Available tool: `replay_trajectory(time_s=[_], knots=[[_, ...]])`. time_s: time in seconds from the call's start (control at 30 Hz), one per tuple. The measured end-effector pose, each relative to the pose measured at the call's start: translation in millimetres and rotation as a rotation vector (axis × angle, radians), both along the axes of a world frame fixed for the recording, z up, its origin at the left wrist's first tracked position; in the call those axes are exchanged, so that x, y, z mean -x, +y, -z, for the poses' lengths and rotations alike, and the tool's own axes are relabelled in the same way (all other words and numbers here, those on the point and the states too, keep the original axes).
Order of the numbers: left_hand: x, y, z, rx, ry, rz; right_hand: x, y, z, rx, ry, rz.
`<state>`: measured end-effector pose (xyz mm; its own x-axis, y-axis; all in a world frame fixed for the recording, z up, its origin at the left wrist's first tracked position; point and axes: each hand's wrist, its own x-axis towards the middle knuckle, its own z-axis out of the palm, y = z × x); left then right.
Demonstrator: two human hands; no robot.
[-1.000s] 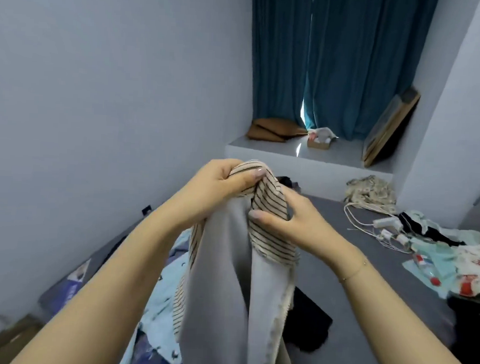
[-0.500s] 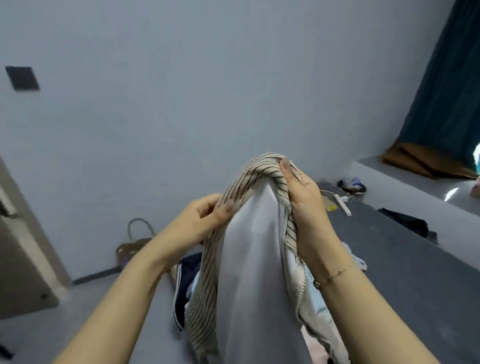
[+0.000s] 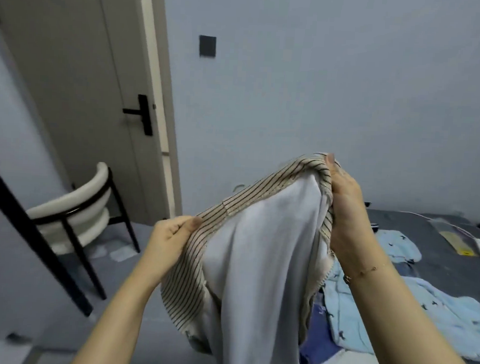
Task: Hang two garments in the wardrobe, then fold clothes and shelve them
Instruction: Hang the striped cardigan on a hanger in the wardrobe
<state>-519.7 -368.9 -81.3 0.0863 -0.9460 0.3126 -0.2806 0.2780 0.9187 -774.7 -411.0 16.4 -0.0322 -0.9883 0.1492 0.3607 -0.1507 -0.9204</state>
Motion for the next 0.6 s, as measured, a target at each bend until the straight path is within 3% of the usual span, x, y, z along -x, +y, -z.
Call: replay_trajectory(time_s=[0.13,0.2,0.3,0.37,0.5,0.6], knots=[[-77,17,-21,0.125,0.028,-0.203,-61,2,6,0.07,0.169,-0.038],[-113,29,-27,0.179,-0.058,-0.318,-91,4,13,0.087,0.245,-0.085],[-166,45,-23,0.247,-0.29,-0.603,-132,1,28,0.054,0.239,-0.16],[-204,53,-24,0.184,-0.305,-0.733,-162,-1,35,0.014,0.179,-0.246],[-245,58,-3,-0.201,-0.286,-0.518,-231,-9,48,-0.097,0.134,-0.495],[-238,58,46,-0.371,-0.135,-0.39,-279,-22,53,-0.16,0.052,-0.705]])
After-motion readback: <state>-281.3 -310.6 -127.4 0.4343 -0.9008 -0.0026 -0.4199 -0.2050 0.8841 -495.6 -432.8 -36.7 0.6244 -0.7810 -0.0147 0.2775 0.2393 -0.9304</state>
